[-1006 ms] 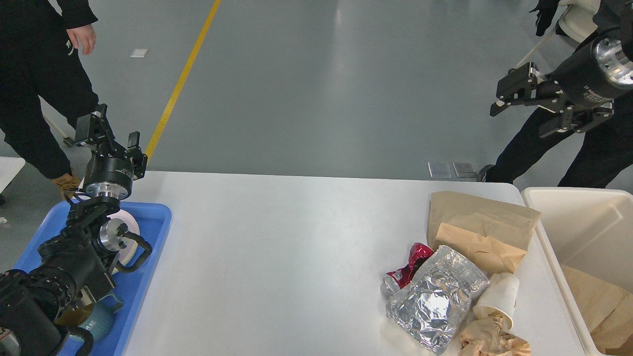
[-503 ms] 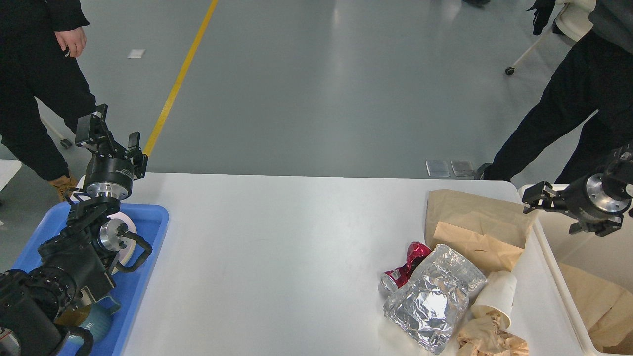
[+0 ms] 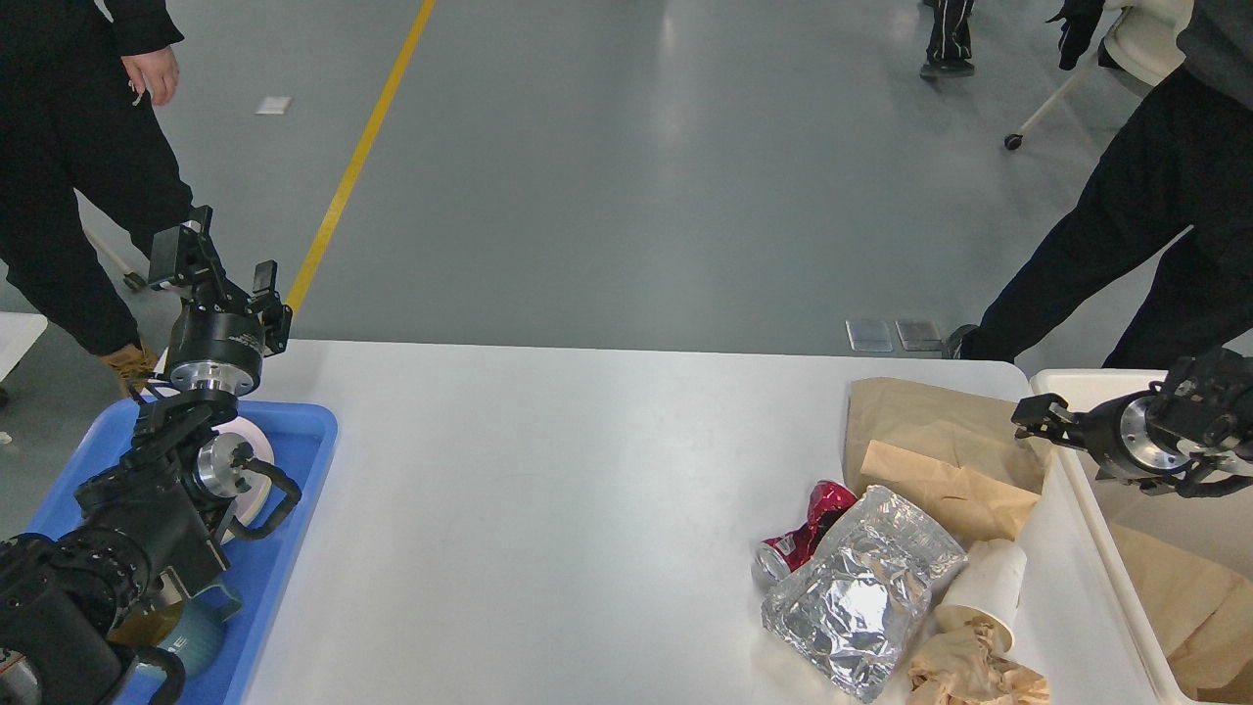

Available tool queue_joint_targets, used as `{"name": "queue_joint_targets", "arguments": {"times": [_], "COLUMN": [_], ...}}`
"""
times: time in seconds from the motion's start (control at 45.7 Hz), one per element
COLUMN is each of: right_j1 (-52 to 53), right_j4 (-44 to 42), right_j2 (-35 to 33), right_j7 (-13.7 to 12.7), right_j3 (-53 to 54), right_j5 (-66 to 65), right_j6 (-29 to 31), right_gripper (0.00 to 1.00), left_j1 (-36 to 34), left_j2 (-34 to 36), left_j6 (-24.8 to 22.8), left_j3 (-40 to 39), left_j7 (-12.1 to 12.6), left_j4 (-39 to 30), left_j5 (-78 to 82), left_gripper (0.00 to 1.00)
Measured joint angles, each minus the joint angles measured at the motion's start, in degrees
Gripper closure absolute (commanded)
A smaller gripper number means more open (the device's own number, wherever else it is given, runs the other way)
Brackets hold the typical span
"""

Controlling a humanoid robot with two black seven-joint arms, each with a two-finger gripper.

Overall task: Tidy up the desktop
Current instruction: 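Lower the right gripper onto the second brown paper bag and grasp it, then lift the brown paper bag and drop it into the white bin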

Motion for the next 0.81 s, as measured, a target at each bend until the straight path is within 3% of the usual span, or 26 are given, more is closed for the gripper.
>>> {"name": "queue_joint_targets", "arguments": {"times": [0.415, 0.459, 0.547, 0.59, 0.809], "right_j1": [-3.1, -3.7, -4.5, -4.6, -4.9], "right_j4": [-0.1, -0.1, -0.2, -0.3, -0.2], "right_j2": [1.1, 1.1, 1.2, 1.2, 1.0], "right_j7": [0.1, 0.1, 0.1, 0.1, 0.0], "right_j3": [3.6, 4.6, 6.0, 6.2, 6.5], "right_j5": [0.1, 0.1, 0.0, 0.0, 0.1], "right_j6": [0.0, 0.0, -0.1, -0.2, -0.1], "right_gripper": [0.01, 0.08, 0.48, 0.63, 1.0], "left_j1": [0.0, 0.0, 0.0, 0.0, 0.0], "left_j2": [0.0, 0.0, 0.0, 0.0, 0.0], "left_j6": [0.0, 0.0, 0.0, 0.0, 0.0], "left_j3": [0.0, 0.0, 0.0, 0.0, 0.0], "left_j7": [0.0, 0.0, 0.0, 0.0, 0.0], "left_j4": [0.0, 0.0, 0.0, 0.0, 0.0], "left_j5": [0.0, 0.0, 0.0, 0.0, 0.0], "left_gripper": [0.04, 0.04, 0.04, 0.04, 0.04]}}
